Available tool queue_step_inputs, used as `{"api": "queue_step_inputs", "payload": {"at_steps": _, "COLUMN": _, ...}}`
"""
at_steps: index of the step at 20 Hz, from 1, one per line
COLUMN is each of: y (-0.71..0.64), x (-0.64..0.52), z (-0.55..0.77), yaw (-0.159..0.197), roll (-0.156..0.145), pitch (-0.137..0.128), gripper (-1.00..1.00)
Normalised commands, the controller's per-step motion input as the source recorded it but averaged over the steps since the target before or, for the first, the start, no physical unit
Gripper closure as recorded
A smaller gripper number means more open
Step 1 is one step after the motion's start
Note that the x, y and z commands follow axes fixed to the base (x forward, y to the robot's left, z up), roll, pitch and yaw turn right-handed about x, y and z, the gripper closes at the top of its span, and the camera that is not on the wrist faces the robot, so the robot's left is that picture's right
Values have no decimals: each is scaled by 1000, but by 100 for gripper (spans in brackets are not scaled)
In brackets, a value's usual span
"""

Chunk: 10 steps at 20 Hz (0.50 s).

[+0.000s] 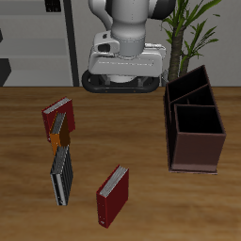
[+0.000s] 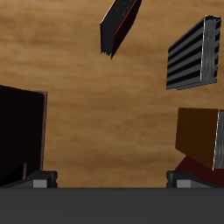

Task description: Place the striped book into the left desk caddy's back compartment

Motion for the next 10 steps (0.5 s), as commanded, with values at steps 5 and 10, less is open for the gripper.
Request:
{"api": "queue_step_inputs", "payload": {"at_steps": 5, "y": -158, "x": 270, "z": 97, "yaw": -20, "roll": -18, "pitch": -41, "gripper": -100}}
{"api": "queue_step_inputs", "payload": {"at_steps": 10, "y": -89, "x": 232, "z": 75, "yaw": -14, "roll": -37, "pitch": -19, "gripper": -100}}
